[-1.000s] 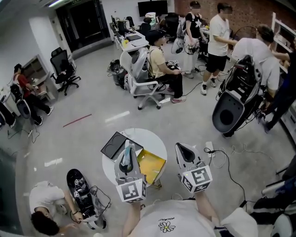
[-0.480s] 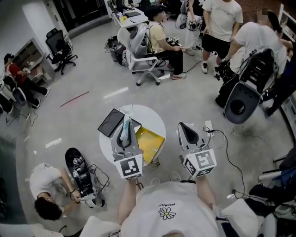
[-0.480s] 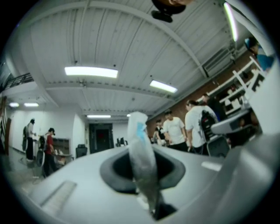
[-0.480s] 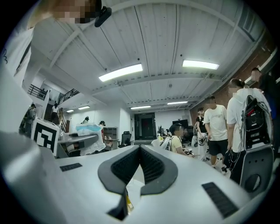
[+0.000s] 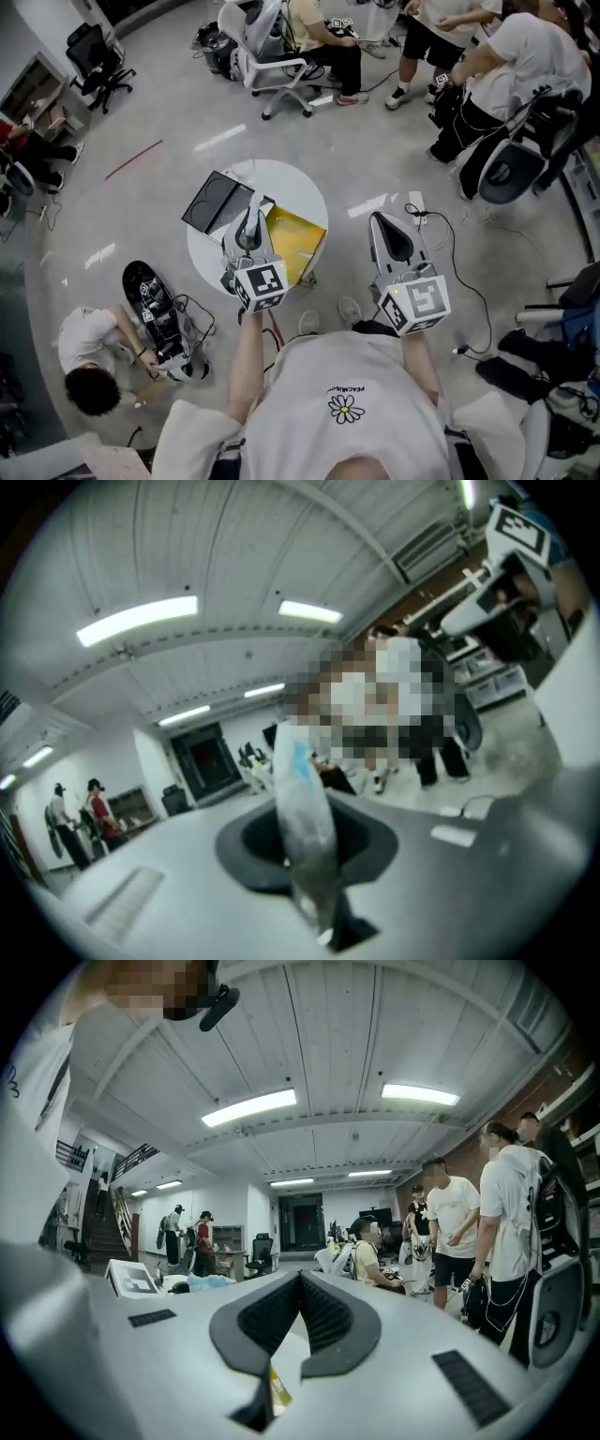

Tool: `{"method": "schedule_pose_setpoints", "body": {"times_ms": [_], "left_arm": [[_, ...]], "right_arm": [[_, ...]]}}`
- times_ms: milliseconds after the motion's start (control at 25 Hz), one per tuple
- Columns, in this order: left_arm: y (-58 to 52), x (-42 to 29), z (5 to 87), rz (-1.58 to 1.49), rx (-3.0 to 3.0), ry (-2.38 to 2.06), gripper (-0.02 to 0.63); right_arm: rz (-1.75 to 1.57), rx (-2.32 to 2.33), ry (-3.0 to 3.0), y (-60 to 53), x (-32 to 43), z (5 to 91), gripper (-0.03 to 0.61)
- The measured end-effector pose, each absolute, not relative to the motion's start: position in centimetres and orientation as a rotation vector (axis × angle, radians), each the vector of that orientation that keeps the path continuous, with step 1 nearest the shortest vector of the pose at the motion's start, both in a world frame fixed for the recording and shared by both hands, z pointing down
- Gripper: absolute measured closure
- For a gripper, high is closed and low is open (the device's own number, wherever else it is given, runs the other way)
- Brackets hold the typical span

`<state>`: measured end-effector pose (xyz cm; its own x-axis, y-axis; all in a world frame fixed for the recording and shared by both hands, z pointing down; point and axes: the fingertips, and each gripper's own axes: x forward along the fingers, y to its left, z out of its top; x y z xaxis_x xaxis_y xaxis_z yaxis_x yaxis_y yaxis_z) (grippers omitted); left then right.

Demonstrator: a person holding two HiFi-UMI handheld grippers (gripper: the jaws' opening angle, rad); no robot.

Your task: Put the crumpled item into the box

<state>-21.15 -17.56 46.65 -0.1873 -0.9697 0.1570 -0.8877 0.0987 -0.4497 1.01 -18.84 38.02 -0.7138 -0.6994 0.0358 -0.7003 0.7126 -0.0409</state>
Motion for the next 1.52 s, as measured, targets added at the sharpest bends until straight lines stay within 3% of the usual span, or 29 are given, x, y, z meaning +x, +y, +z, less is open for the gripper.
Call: {"method": "schedule_pose_setpoints", "body": {"times_ms": [800,1240,1520], "left_arm": [[-21.8,-18.2,70.1,-1.653,-2.068,1.468,0.563],[-22.4,-18.1,75.4,-1.901,-1.981,1.242,0.557],[-20.8,-16.1,77.4,-1.959,-2.237,1.175,0.488]], "right_arm": [[0.191,1.283,-2.715,-18.1,3.2,41.9,0.577],[0.254,1.354,-2.62,-17.1,4.9,43.4,0.577],[0.274,1.379,-2.607,-16.3,5.9,44.0,0.577]]}}
